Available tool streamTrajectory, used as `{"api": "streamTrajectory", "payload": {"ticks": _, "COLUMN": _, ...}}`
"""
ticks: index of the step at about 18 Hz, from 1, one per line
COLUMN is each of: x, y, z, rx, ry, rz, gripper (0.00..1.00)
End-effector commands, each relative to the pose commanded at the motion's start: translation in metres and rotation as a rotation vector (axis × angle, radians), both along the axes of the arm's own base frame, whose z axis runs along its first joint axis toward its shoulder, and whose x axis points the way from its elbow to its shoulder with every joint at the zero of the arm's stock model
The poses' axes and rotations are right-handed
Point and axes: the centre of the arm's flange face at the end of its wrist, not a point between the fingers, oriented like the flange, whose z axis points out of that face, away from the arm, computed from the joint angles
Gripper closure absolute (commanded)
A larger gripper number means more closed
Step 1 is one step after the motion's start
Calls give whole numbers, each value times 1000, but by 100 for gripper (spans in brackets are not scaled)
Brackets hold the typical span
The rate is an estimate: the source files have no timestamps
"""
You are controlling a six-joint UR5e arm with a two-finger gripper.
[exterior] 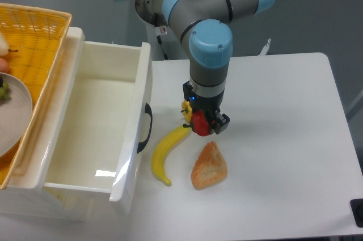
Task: Place the red pepper in the upper white drawer
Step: 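Close the gripper around the red bell pepper beside the banana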
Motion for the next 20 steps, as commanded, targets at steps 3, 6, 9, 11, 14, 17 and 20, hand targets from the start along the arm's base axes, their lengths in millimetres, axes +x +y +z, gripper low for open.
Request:
{"api": "streamTrajectory", "payload": {"ticks": 3, "x": 2, "y": -1, "z": 0, "rx": -2, "ry": -1, "rz": 9, "gripper": 57}}
{"api": "streamTrajectory", "payload": {"ticks": 6, "x": 2, "y": -1, "z": 1, "rx": -4, "ry": -1, "rz": 14, "gripper": 57}}
{"api": "streamTrajectory", "payload": {"ticks": 9, "x": 2, "y": -1, "z": 2, "rx": -4, "ry": -1, "rz": 17, "gripper": 57}}
{"api": "streamTrajectory", "payload": {"ticks": 11, "x": 2, "y": -1, "z": 4, "rx": -2, "ry": 1, "rz": 19, "gripper": 57}}
{"api": "streamTrajectory", "payload": {"ticks": 14, "x": 3, "y": -2, "z": 7, "rx": 2, "ry": 6, "rz": 19, "gripper": 57}}
{"api": "streamTrajectory", "payload": {"ticks": 17, "x": 2, "y": 0, "z": 14, "rx": 9, "ry": 13, "rz": 29, "gripper": 57}}
{"api": "streamTrajectory", "payload": {"ticks": 20, "x": -1, "y": 2, "z": 29, "rx": 15, "ry": 12, "rz": 98, "gripper": 57}}
